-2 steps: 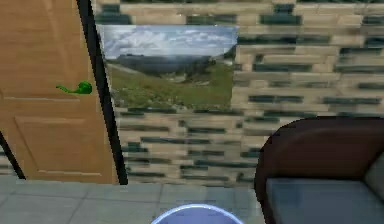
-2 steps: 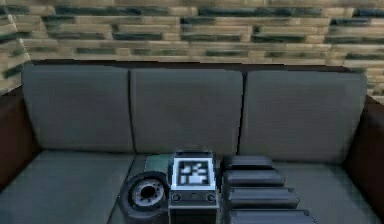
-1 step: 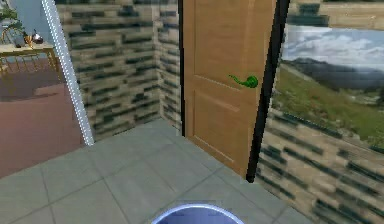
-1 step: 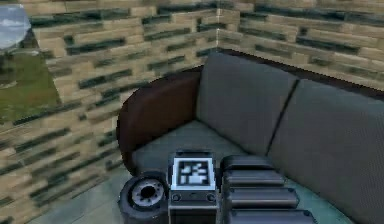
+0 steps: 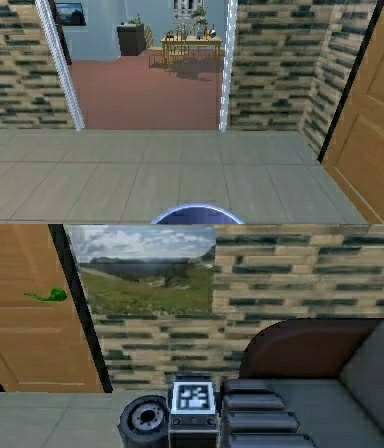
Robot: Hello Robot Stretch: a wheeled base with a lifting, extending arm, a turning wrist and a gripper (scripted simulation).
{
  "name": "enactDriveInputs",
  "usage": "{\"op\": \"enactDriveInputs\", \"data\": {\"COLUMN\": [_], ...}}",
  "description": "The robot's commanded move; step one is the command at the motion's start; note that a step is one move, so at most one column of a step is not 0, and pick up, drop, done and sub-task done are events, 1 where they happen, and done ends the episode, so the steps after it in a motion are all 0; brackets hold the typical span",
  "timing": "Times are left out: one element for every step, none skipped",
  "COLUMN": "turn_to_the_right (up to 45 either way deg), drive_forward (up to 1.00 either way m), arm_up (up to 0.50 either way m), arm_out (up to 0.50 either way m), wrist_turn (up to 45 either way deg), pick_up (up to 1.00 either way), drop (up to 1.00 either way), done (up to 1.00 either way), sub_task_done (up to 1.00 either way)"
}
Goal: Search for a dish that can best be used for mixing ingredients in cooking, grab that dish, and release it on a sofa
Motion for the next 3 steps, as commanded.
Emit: {"op": "enactDriveInputs", "data": {"turn_to_the_right": [-3.0, 45.0, 36.0], "drive_forward": [0.00, 0.00, 0.00], "arm_up": [0.00, 0.00, 0.00], "arm_out": [0.00, 0.00, 0.00], "wrist_turn": [0.0, 0.0, 0.0], "pick_up": [0.00, 0.00, 0.00], "drop": [0.00, 0.00, 0.00], "done": [0.00, 0.00, 0.00], "sub_task_done": [0.00, 0.00, 0.00]}}
